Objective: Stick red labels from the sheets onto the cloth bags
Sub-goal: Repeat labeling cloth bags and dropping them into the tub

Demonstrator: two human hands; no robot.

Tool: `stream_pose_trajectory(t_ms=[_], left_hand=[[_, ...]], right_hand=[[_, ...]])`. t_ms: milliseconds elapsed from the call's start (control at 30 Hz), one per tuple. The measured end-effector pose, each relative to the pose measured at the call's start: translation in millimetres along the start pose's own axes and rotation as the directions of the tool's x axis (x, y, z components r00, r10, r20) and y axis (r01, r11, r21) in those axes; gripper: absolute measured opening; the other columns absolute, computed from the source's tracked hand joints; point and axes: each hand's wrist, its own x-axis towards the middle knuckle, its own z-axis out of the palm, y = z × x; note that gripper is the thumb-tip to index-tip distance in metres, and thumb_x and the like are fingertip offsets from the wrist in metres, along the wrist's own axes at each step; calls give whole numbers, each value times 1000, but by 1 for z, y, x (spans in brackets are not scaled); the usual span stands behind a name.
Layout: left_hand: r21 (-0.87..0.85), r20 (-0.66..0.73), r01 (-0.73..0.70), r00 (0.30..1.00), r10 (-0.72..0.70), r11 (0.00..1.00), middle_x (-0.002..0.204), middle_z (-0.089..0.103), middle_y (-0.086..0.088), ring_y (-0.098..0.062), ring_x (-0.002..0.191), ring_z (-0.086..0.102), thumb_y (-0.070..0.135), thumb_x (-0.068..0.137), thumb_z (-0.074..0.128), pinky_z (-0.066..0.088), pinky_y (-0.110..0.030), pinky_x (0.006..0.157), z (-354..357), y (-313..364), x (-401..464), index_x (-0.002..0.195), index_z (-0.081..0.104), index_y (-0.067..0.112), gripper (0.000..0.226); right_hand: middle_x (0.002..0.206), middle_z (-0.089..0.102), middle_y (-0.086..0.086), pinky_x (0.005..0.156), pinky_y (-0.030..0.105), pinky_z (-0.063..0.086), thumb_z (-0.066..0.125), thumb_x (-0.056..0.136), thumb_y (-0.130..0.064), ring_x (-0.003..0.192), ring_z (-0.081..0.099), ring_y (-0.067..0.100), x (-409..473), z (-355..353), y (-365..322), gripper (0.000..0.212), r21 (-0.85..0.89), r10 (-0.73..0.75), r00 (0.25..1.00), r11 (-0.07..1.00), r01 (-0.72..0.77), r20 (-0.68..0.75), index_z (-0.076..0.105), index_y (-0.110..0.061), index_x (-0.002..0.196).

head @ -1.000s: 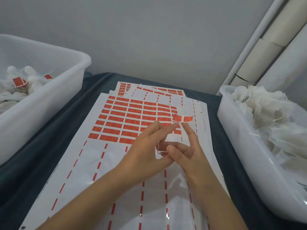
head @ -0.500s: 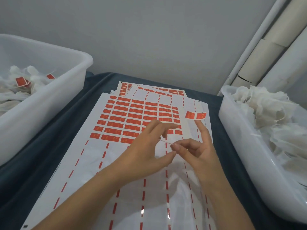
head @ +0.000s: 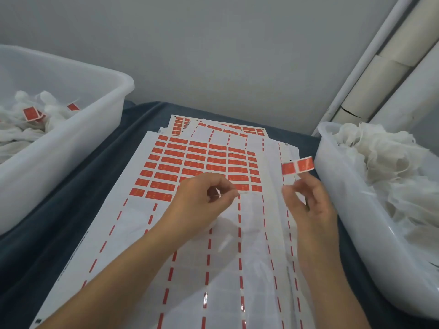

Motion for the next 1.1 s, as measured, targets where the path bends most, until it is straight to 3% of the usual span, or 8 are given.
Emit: stream_pose_trajectory(t_ms=[100, 167, 233, 400, 733, 900, 1100], left_hand=[[-5, 40, -11, 999, 11, 1000, 73, 56, 25, -2, 73, 56, 27, 83, 66, 42, 1, 59, 2, 2, -2, 68, 54, 42, 24], [0, 73, -31, 997, 31, 1000, 71, 56, 25, 8, 76, 55, 24, 83, 66, 41, 1, 60, 2, 3, -3, 67, 54, 43, 28], [6, 93, -48, 995, 47, 999, 67, 55, 25, 14, 75, 52, 19, 83, 66, 41, 2, 60, 2, 3, -3, 66, 54, 43, 32], [-8, 105, -43, 994, 44, 999, 69, 56, 24, 14, 76, 53, 20, 83, 65, 41, 1, 59, 1, 5, -3, 67, 55, 43, 29], [-62, 173, 115, 980, -103, 991, 68, 61, 23, 0, 72, 60, 24, 87, 61, 42, -5, 56, -3, 9, 0, 67, 60, 39, 24], [-34, 176, 79, 982, -72, 996, 65, 59, 22, 14, 69, 54, 26, 80, 68, 40, 1, 53, 0, 8, -1, 66, 60, 38, 20], [7, 178, 33, 983, -34, 999, 65, 58, 23, 15, 69, 54, 24, 80, 68, 40, 1, 55, 0, 6, -1, 66, 59, 39, 23]], right_hand=[[102, 60, -33, 61, 3, 45, 59, 65, -62, 98, 57, -13, -4, 2, -5, 20, 35, -5, 985, 999, -1, 173, 58, -61, 85], [110, 58, -30, 78, 5, 46, 58, 70, -49, 106, 54, -9, -7, 8, -5, 18, 38, -37, 941, 999, 25, 337, 65, -48, 86], [107, 60, -29, 80, 4, 45, 57, 72, -43, 104, 55, -9, -8, 11, 0, 22, 22, -34, 913, 999, 27, 407, 67, -31, 87], [85, 68, -27, 67, 0, 44, 58, 72, -37, 88, 63, -7, -8, 9, 5, 18, 67, -40, 917, 998, 14, 397, 64, -27, 86], [85, 68, -24, 70, 2, 45, 58, 73, -40, 87, 64, -5, -8, 10, 6, 16, -19, -97, 937, 994, 110, 336, 62, -29, 83], [83, 65, -22, 74, 2, 44, 56, 74, -42, 88, 62, -3, -8, 11, 9, 9, -126, -181, 933, 965, 229, 311, 59, -36, 80], [82, 65, -22, 74, 0, 43, 55, 74, -44, 86, 61, -3, -8, 11, 9, 7, -172, -212, 925, 946, 276, 316, 57, -39, 79]])
